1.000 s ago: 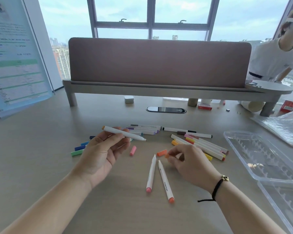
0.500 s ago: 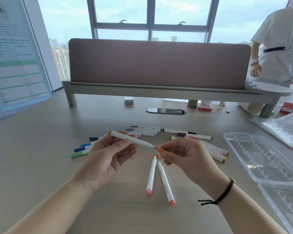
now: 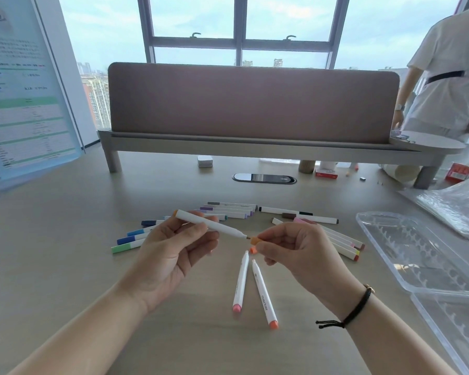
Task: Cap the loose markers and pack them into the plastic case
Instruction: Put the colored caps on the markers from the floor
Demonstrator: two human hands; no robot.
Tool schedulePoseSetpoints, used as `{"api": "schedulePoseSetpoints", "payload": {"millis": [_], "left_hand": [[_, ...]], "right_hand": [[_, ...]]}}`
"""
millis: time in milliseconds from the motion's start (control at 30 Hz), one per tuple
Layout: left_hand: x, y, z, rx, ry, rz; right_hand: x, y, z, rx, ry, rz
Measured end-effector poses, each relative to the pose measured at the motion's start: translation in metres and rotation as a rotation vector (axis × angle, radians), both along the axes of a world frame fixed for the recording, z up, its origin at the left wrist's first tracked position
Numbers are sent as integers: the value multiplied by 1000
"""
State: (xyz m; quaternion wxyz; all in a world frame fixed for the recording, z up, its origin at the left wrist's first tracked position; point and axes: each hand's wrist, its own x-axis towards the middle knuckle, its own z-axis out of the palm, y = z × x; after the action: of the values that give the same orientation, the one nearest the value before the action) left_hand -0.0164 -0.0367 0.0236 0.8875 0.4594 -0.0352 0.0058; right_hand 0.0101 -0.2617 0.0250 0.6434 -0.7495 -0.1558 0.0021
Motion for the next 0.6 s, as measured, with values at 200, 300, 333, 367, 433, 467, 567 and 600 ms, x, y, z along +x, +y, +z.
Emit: {"api": "schedulePoseSetpoints", "payload": {"millis": [200, 300, 333, 367, 433, 467, 567, 600], "left_hand": [[-2, -5, -4, 98, 15, -4], [-5, -7, -2, 187, 22, 24], [-6, -8, -1, 217, 26, 38], [-6, -8, 0, 245, 30, 50], [-7, -8, 1, 284, 18, 54], [-7, -8, 0, 294, 2, 54], [-9, -7, 1, 333, -34, 69], [-10, -7, 0, 362, -50, 76]], "right_hand": [[-4, 4, 2, 72, 47, 17], [-7, 6, 4, 194, 108, 25], [-8, 6, 6, 242, 139, 33], [-9, 6, 7, 290, 173, 44], [-10, 7, 9, 358, 227, 67], [-11, 7, 9, 371, 242, 72], [-12, 8, 9, 373, 260, 75], [-12, 8, 9, 375, 265, 75]]}}
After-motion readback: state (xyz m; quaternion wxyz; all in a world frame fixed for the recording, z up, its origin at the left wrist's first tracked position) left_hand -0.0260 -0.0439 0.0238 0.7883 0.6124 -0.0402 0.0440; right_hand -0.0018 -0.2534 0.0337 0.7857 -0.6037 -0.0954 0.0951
